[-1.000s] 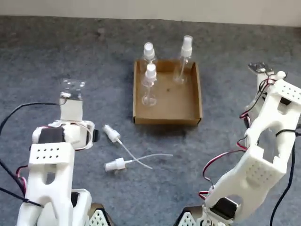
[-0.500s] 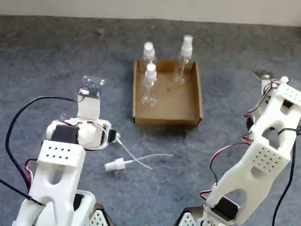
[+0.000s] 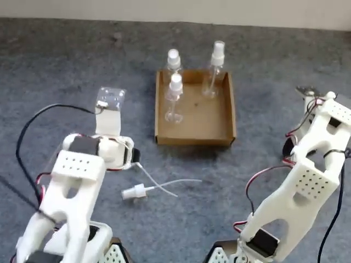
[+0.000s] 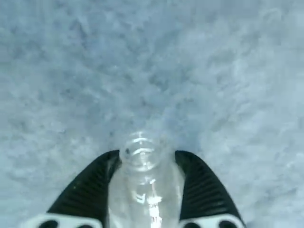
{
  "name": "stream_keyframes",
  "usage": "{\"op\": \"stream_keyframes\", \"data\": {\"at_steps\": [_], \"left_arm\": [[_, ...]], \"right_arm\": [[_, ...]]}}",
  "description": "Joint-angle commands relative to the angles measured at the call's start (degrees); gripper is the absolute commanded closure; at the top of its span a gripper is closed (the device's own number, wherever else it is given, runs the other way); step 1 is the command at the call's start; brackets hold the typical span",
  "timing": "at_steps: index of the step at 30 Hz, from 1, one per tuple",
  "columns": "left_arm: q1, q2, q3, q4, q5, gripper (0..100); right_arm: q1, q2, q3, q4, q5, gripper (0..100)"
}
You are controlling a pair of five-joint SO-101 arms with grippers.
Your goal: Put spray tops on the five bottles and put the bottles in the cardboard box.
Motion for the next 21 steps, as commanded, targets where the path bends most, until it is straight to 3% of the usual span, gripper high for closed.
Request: {"op": "stream_keyframes", "data": {"at_steps": [1, 8, 16, 21], "left_arm": [[0.9, 4.4, -4.7, -1.2, 1.5, 78], [0.9, 11.8, -8.0, -2.1, 6.5, 78], [0.9, 21.4, -9.0, -6.5, 9.2, 78], [0.9, 24.0, -8.7, -10.1, 9.0, 86]], "right_arm": [[0.0, -1.1, -5.8, 4.8, -4.5, 99.5], [-2.0, -0.8, -15.9, 8.3, -15.5, 99.5], [-4.5, -0.7, -16.9, 8.0, -16.1, 99.5], [-4.5, -0.7, -16.9, 8.1, -15.9, 99.5]]}}
